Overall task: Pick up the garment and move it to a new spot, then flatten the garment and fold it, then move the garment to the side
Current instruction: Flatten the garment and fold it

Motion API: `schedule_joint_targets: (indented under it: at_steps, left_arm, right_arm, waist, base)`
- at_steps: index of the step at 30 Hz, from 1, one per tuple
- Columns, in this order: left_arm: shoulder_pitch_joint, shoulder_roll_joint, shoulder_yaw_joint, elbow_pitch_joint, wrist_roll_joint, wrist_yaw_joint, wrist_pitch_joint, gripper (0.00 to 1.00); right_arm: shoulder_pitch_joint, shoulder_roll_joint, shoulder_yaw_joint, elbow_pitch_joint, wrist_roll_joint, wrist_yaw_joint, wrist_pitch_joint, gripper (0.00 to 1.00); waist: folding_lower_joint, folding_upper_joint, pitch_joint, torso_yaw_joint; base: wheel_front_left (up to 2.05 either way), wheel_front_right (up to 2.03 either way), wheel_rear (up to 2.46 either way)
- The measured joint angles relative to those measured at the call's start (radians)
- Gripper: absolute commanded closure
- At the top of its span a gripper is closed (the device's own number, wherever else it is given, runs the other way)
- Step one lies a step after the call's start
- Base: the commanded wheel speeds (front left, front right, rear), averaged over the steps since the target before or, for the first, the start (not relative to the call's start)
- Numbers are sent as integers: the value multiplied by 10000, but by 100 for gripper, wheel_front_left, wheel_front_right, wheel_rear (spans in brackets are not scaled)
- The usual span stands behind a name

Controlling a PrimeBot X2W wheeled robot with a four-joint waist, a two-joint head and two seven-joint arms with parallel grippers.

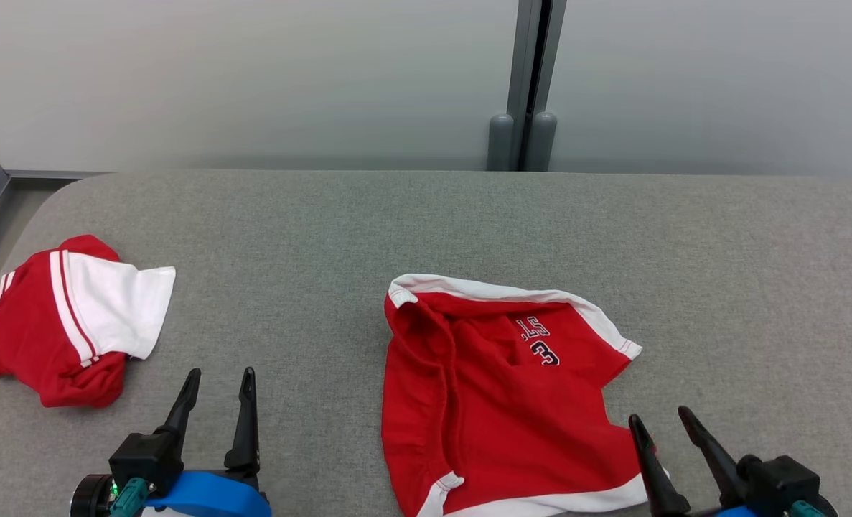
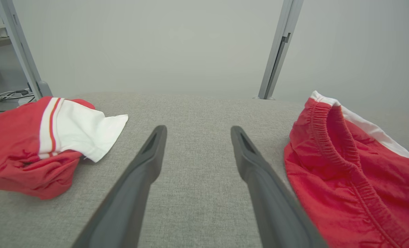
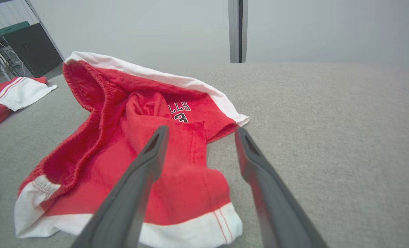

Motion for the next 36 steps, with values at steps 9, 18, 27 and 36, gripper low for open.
schedule_joint_targets:
  at_steps: [9, 18, 27, 36]
  left_arm:
    - [6, 27, 163, -44, 2, 0, 0, 0]
    - [-93, 50, -56, -105, 184, 0, 0, 0]
    - [-979, 466, -3676, -399, 656, -2, 0, 0]
    - [-2443, 1473, -7921, 669, 52, -4, 297, 0]
  right_arm:
    - [-920, 617, -38, 226, -134, 0, -1104, 0]
    - [-1318, 711, -69, 696, -288, 0, -1141, 0]
    - [-1408, 711, -339, 598, -608, 0, -1143, 0]
    - [-1344, 715, -313, 656, -673, 0, -1143, 0]
  waist:
    - [0, 0, 51, -14]
    - [1, 0, 198, -43]
    - [1, 0, 134, -259]
    - [0, 0, 44, -660]
  base:
    - [0, 0, 0]
    - [0, 0, 0]
    - [0, 0, 0]
    - [0, 0, 0]
